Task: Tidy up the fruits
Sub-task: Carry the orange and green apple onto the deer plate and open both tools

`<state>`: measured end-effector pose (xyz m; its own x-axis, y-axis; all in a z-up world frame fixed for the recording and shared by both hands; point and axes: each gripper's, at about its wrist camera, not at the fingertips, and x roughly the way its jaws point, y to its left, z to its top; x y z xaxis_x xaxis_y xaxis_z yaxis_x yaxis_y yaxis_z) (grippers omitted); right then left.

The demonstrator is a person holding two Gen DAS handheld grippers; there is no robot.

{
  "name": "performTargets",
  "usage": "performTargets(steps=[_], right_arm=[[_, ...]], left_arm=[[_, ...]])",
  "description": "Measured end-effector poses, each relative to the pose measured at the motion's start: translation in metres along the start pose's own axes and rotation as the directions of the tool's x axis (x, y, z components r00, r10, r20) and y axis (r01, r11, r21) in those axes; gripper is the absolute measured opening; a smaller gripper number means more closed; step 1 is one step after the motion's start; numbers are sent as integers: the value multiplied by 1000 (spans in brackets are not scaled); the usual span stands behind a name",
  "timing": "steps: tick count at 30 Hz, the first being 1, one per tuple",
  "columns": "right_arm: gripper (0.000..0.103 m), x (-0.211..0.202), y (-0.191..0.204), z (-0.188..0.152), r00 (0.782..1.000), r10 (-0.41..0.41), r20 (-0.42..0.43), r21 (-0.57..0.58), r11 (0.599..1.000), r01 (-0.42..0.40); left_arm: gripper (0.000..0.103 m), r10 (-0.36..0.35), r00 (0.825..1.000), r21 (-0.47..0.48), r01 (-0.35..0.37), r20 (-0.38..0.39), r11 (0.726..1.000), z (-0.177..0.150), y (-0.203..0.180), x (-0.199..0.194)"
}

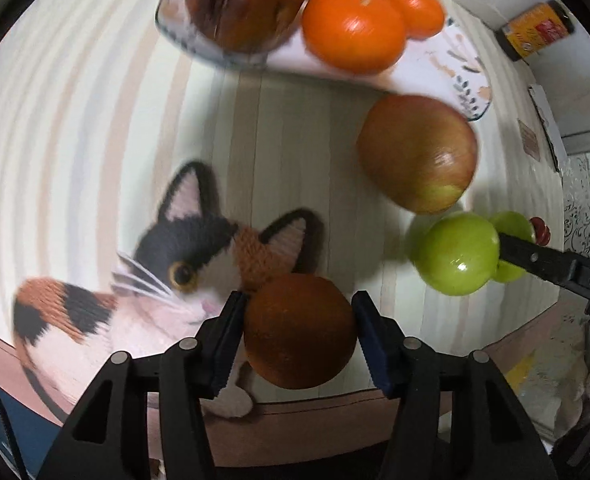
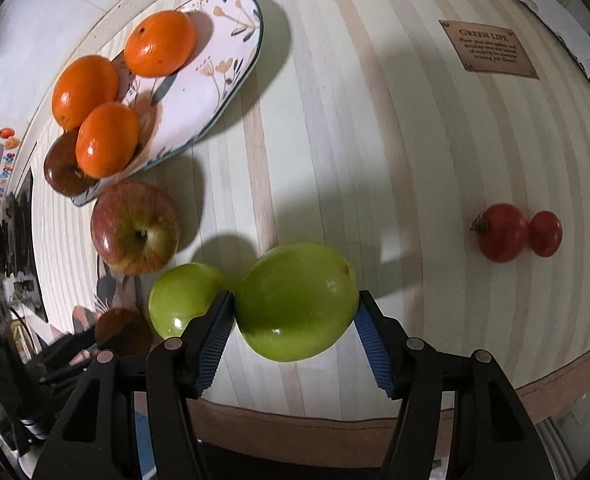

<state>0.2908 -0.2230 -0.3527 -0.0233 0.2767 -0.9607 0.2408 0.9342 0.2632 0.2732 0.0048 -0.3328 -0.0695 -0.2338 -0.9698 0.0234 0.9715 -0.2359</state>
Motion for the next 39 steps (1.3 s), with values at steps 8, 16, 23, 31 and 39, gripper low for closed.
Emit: performTargets(steps=[8, 16, 23, 31, 39], right_arm=[[64, -2, -8, 8, 1000, 30, 0, 37, 999, -30], [62, -2, -15, 8, 1000, 23, 18, 11, 1000, -23], [62, -9, -5, 1, 998, 18, 67, -26, 1000, -17], [62, -38, 3, 9, 989, 81, 125, -27, 997, -78], [62, -65, 33, 53, 973, 144, 183, -64, 989, -134]], left_arm=[[50, 34, 999, 1, -34, 41, 999, -7, -3, 0], [50, 77, 994, 15, -79, 80, 997, -5, -20, -3], [50, 71, 990, 24, -75, 121, 997, 2, -26, -30], [50, -16, 981, 45, 7, 192, 999, 29, -32, -75], [50, -81, 973, 96, 61, 218, 993, 114, -59, -116]])
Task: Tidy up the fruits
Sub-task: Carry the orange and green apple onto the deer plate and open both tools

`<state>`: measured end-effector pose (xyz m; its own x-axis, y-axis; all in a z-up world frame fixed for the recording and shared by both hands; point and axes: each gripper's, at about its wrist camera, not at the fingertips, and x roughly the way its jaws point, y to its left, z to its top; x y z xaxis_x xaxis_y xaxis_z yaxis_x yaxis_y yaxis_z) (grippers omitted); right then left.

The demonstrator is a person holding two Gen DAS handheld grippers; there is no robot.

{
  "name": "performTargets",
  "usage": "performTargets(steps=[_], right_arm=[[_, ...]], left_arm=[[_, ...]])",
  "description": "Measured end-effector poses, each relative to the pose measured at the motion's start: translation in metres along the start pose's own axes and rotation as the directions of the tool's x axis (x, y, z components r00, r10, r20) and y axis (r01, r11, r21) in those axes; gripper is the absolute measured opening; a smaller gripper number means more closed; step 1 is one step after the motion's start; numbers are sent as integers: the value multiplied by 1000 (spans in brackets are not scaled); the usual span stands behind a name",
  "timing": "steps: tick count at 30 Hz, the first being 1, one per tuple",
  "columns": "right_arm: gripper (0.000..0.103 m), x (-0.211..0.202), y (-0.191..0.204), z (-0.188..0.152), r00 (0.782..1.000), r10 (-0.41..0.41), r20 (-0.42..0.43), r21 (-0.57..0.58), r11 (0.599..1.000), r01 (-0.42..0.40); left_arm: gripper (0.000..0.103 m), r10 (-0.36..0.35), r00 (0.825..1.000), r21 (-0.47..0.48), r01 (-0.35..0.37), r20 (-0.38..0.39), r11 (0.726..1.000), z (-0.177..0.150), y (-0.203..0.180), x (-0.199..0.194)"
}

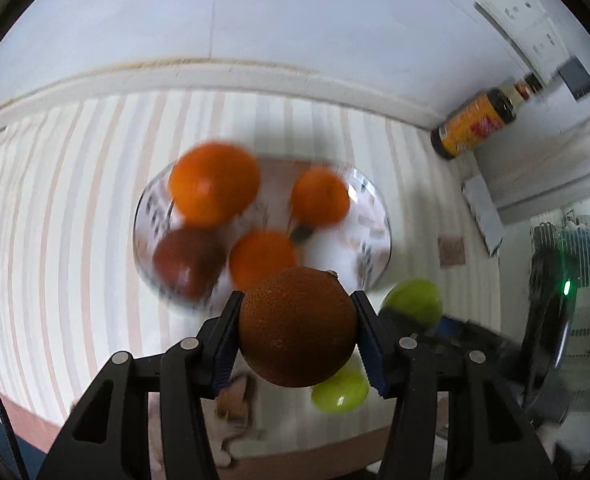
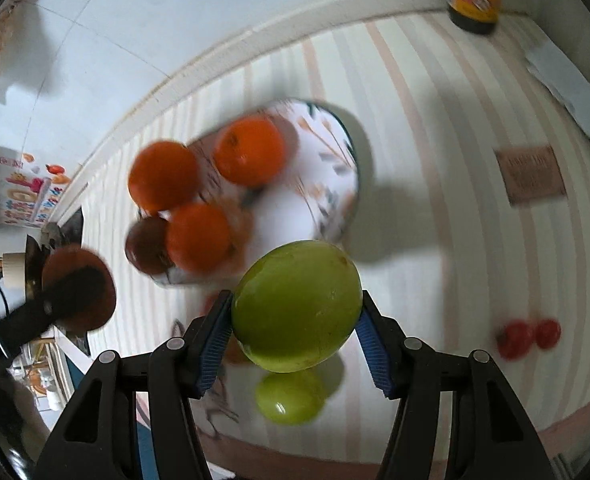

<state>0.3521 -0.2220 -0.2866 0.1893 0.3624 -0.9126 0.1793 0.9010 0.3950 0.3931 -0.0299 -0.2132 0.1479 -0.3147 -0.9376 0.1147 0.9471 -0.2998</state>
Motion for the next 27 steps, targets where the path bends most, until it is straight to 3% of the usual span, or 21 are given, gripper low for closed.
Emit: performTargets(steps=[6, 14, 16, 19, 22, 27], right_arm=[[62, 17, 5, 33, 1000, 15, -18, 0, 1000, -15], [66, 42, 0, 54, 995, 38, -87, 46, 998, -34], [83, 48, -1, 56, 993, 40, -113, 50, 998, -34], [90, 44, 2, 54, 992, 53, -111, 18, 999, -51], [94, 40, 6, 53, 995, 25, -101, -13, 1000, -26], [95, 32, 8, 53, 993, -101, -61, -51, 994, 98]], left_arm=[[50, 6, 994, -8, -7, -109, 1000, 56, -2, 38], [51, 31, 974, -43, -41, -226, 998, 71, 6, 74], [60, 41, 977, -40, -51, -209, 998, 71, 7, 72], [90, 30, 980, -40, -39, -197, 998, 71, 6, 70], [92, 59, 983, -33, -65, -173, 997, 70, 6, 66], [92, 107, 988, -37, -111, -110, 993, 61, 11, 48]])
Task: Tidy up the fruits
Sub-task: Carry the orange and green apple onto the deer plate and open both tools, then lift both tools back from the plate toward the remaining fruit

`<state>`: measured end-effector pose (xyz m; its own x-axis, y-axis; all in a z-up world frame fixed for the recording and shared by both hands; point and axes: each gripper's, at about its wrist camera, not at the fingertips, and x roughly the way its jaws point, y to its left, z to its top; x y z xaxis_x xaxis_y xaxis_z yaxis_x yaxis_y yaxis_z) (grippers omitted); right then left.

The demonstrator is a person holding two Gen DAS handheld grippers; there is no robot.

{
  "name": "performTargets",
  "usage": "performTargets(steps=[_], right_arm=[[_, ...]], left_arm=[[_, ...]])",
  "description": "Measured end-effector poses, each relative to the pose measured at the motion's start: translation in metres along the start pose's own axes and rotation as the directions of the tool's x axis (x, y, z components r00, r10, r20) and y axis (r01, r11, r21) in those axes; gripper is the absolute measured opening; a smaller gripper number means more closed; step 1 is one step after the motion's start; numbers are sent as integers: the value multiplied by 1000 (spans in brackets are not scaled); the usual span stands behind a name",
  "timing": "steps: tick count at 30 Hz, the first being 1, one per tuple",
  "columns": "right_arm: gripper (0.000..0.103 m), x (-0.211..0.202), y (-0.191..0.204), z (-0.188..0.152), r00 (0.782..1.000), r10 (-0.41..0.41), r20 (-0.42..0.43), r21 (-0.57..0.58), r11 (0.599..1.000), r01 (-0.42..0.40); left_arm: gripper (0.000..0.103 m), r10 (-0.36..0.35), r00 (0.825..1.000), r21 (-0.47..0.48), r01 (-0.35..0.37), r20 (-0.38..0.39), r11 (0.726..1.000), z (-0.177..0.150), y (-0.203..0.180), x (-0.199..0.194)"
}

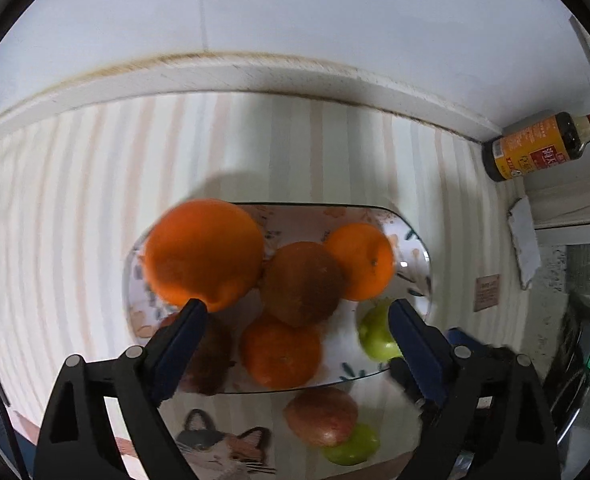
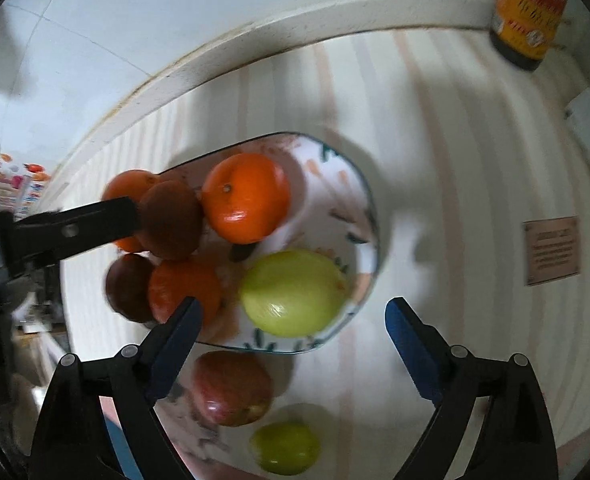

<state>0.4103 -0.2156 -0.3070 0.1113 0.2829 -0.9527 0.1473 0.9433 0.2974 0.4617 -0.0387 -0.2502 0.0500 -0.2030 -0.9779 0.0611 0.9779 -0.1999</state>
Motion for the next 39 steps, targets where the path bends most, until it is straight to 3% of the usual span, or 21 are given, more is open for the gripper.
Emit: performTargets(steps=[6, 13, 19, 27, 31, 39], right_arm=[[95, -10, 3, -4, 991, -131, 32, -50, 990, 132], [95, -29, 17, -16, 978, -191, 83, -95, 976, 198], [95, -52, 30, -36, 971, -199, 136, -110, 970, 215], [95, -106, 49, -79, 957, -177, 231, -130, 969, 210], [95, -141, 58, -107, 942, -166, 292, -142, 966, 214], [95, -197, 72, -149, 917, -137, 375, -149, 967, 205]], left_arm=[[92, 145, 985, -11, -145, 89, 989, -21, 13, -13], [92, 211, 967, -36, -208, 141, 978, -52, 24, -21], [92, 224, 955, -38, -220, 196, 975, -82, 24, -41], [92, 216, 923, -34, -217, 320, 976, -132, 22, -101], [92, 214, 904, -33, -217, 369, 976, -155, 19, -129], [92, 191, 884, -22, -201, 426, 979, -195, 13, -171]])
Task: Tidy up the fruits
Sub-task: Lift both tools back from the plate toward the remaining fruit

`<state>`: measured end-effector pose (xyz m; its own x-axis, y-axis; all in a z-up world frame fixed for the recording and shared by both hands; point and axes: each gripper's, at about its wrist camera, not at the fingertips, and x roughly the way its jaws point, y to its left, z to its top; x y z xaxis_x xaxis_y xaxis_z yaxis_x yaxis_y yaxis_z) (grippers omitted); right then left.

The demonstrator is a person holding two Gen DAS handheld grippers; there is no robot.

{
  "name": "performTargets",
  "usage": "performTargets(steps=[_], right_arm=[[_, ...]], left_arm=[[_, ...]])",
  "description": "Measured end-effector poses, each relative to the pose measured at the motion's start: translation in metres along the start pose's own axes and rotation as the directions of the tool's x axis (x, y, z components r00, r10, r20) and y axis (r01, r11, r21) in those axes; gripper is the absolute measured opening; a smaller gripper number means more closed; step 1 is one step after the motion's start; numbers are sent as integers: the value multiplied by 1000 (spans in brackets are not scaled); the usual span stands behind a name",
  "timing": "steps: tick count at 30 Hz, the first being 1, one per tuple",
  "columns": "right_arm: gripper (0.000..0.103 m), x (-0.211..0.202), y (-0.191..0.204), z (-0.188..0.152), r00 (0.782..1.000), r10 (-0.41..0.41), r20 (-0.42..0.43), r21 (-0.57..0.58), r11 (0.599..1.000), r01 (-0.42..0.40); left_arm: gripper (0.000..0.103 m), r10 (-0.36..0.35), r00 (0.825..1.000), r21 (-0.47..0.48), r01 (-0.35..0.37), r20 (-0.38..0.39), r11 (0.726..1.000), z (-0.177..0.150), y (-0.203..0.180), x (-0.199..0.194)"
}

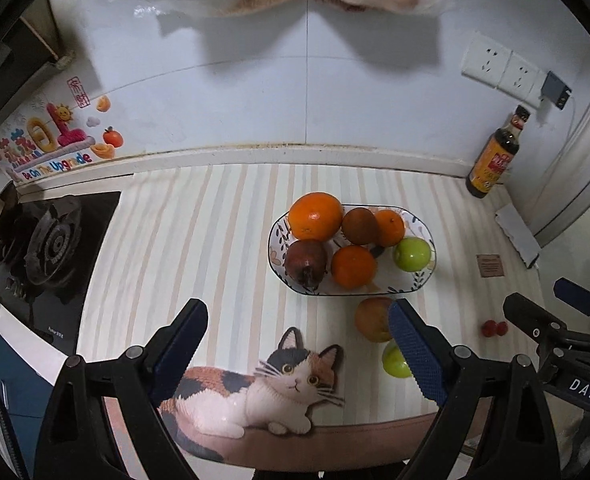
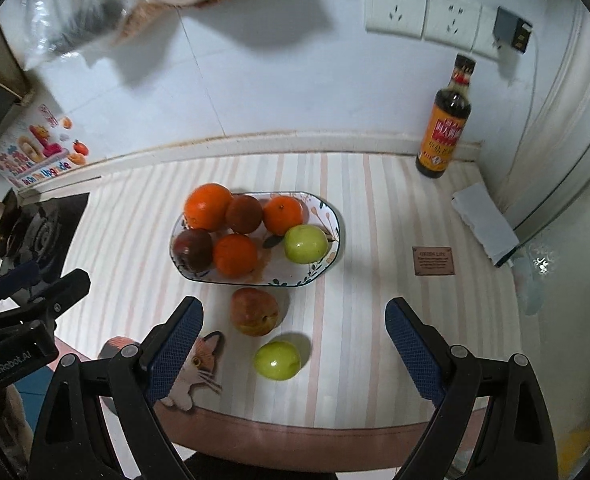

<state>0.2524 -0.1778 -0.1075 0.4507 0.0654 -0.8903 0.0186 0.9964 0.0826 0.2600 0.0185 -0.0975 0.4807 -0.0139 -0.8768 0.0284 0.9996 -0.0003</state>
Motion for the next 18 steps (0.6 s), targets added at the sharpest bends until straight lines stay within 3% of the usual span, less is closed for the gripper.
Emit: performTargets(steps=[10, 18], right_arm=[[95, -58, 4, -13, 998, 20, 64, 12, 1000, -21], [95, -80, -1, -19, 995, 20, 97, 29, 999, -23]], left_arm=[[93, 2, 998, -15, -1, 58, 1000, -15, 6, -43], [93, -2, 996, -14, 3, 93, 1000, -17, 5, -64]])
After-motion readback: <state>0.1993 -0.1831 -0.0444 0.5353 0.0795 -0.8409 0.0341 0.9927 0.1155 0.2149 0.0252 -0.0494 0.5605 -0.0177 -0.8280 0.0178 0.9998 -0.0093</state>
